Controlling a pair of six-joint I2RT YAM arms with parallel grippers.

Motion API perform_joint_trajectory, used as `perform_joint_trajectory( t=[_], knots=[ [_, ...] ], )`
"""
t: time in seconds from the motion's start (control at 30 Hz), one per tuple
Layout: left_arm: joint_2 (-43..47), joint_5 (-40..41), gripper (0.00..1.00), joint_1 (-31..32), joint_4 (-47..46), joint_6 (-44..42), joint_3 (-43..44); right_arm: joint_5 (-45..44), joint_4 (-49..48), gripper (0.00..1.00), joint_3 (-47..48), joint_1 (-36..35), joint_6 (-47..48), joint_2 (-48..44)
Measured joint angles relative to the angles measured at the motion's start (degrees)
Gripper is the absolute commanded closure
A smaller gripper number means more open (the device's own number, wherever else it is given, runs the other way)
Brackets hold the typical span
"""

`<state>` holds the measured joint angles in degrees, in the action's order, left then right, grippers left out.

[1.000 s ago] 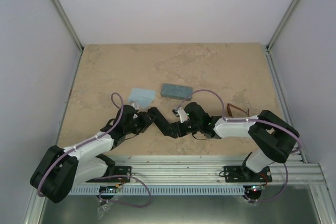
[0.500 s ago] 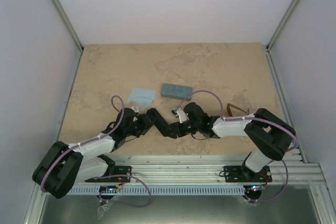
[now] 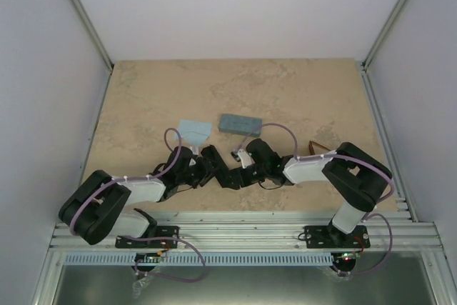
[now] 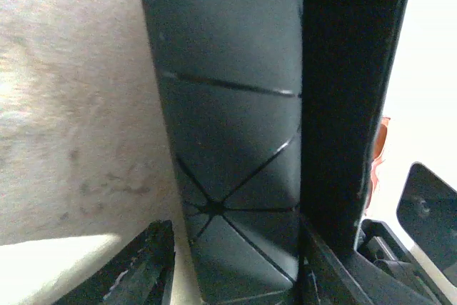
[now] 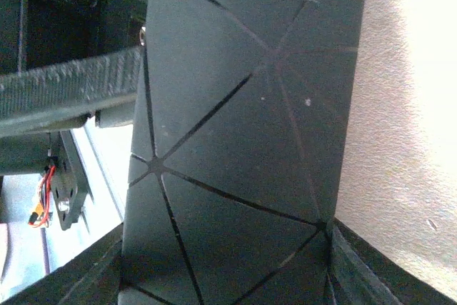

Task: Organize the sunglasses
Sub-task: Open the sunglasses case.

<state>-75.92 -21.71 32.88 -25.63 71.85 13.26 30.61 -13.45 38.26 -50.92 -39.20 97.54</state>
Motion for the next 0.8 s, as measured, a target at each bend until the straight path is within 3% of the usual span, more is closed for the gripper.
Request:
perform_joint_trajectory(
  t=[0.3,0.8],
  knots=[
    [-3.69,-0.33,0.53,3.26,0.5,-0.26,2.27,-1.46,1.09,0.18,1.79,-0.22,1.62,0.35],
    [-3.3,1.66,0.53,3.56,5.73,-2.58,4.59,-19.89,9.62,0.3,1.99,-0.42,1.88,-5.77]
  ],
)
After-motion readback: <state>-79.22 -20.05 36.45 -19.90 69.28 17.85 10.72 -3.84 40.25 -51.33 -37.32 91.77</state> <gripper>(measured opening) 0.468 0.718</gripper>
